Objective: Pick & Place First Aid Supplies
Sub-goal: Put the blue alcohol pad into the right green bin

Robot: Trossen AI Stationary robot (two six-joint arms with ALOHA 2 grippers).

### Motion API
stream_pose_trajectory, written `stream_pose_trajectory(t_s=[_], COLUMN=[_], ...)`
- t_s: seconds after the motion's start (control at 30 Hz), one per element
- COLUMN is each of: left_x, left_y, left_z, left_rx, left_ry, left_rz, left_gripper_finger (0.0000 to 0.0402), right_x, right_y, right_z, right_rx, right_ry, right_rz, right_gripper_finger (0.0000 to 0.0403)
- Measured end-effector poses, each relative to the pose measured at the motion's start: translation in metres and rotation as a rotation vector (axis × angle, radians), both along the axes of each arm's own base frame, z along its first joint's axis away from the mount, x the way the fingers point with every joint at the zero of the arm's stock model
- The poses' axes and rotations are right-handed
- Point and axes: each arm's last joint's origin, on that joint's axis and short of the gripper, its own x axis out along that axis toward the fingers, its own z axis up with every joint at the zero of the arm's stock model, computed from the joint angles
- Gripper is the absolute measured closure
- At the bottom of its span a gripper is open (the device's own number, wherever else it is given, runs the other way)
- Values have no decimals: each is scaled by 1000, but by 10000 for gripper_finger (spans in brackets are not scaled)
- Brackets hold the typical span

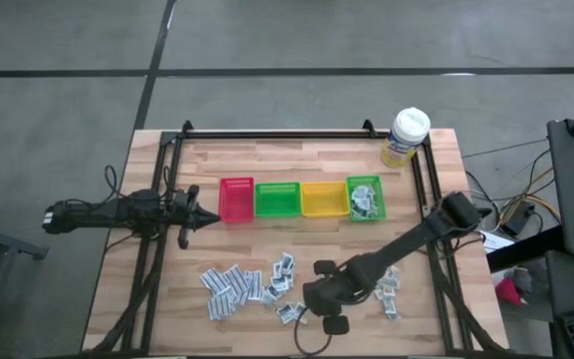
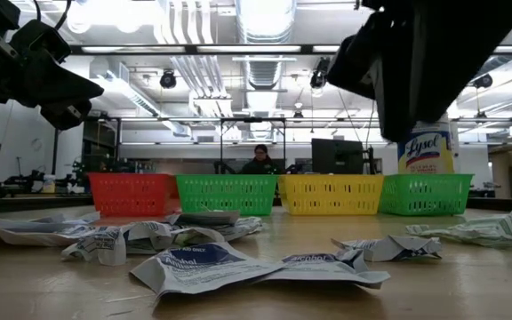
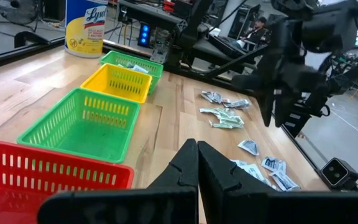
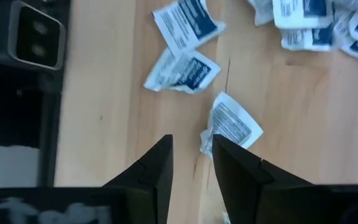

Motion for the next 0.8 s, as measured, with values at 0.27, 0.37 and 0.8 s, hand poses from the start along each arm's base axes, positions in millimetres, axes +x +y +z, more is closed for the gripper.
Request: stream_pose_trajectory(t_s=[0.27, 0.37, 0.8], left_x=[0, 0, 0], left_y=[0, 0, 0], left_z=[0, 0, 0], left_rx=[-1, -1, -2], left_ry=[0, 0, 0], left_rz=[1, 0, 0], left_gripper_finger=[401, 401, 401], right_x=[19, 23, 24], right_y=[6, 5, -3], right_z=[-16, -20, -30], right_rx=[-80, -102, -160], right_ry=[120, 148, 178], right_rz=[-3, 1, -68], right_gripper_finger=[297, 303, 298])
